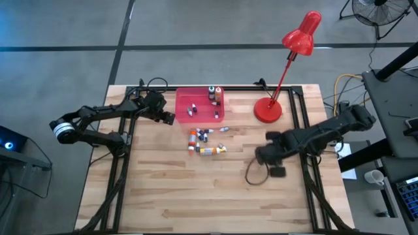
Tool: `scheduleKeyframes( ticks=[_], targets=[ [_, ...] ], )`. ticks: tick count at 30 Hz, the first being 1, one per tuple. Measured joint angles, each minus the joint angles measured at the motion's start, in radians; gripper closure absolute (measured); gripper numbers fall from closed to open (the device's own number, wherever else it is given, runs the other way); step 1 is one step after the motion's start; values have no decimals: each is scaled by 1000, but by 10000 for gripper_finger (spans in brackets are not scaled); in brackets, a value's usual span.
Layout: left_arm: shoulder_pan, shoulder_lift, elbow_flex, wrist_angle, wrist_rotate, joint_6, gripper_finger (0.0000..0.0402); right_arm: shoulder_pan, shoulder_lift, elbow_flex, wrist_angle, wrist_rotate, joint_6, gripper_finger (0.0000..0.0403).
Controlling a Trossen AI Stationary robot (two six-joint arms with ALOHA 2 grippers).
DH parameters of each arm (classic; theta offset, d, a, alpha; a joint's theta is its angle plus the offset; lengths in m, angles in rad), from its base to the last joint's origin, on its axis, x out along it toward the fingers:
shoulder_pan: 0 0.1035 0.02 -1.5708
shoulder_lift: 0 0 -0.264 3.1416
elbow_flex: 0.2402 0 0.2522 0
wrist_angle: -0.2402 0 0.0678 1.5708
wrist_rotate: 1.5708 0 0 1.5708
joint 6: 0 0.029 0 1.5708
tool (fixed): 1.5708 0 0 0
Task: Pick & Place food coloring
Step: Put the big red food coloring bottle into the red bin
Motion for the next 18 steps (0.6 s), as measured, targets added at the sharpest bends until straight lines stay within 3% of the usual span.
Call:
scheduleKeyframes(
  ticks=[4,10,18],
  targets=[
    [0,0,0,12,0,-2,271,-179,25,96,-7,142,31,295],
    [0,0,0,19,0,-20,271,-488,145,320,-32,113,53,296],
    [-2,0,0,-60,11,-35,271,-630,487,795,-165,99,-118,296]
  ],
)
